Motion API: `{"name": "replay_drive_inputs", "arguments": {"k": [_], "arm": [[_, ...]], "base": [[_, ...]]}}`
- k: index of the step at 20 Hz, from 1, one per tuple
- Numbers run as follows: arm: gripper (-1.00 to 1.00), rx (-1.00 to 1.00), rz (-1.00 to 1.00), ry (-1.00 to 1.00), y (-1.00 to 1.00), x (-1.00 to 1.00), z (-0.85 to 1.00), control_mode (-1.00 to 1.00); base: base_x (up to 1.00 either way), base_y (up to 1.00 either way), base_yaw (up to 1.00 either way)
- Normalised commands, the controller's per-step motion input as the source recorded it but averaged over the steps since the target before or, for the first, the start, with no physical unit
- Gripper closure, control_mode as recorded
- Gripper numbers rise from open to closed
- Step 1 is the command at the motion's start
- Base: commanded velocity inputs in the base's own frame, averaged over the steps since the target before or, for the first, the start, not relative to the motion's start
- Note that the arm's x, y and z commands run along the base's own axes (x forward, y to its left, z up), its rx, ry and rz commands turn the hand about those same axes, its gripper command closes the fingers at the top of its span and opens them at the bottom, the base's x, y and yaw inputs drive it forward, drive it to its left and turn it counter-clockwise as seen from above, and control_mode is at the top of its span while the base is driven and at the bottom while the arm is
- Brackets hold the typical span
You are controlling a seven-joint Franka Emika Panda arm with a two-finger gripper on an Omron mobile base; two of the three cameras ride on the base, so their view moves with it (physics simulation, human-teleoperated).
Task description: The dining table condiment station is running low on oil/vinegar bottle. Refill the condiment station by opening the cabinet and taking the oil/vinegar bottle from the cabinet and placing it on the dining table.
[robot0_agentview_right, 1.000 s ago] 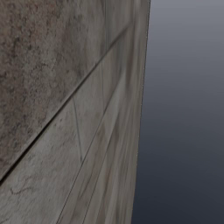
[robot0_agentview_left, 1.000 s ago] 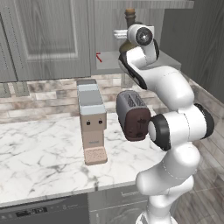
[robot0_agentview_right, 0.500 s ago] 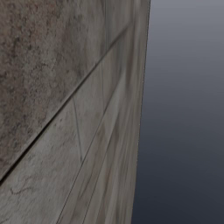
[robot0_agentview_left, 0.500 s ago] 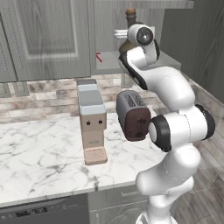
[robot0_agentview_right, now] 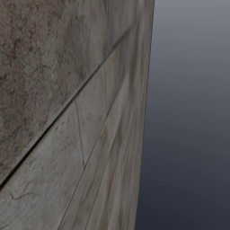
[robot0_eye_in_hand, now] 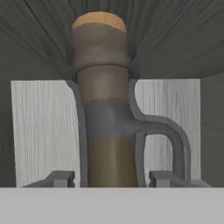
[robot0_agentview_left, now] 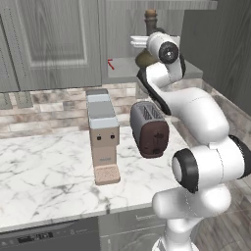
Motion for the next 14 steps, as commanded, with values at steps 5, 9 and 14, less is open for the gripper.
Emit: {"name": "replay_drive_inputs", "arguments": {"k": [5, 9, 14], "arm": [[1.00, 0.03, 0.00, 0.01, 0.43, -0.43, 0.32, -1.00], [1.00, 0.04, 0.00, 0.01, 0.39, -0.57, 0.13, -1.00], [1.00, 0.10, 0.00, 0.00, 0.13, -0.84, 0.02, -1.00]], "base": [[0.00, 0.00, 0.00], [0.00, 0.00, 0.00], [0.00, 0.00, 0.00]]}}
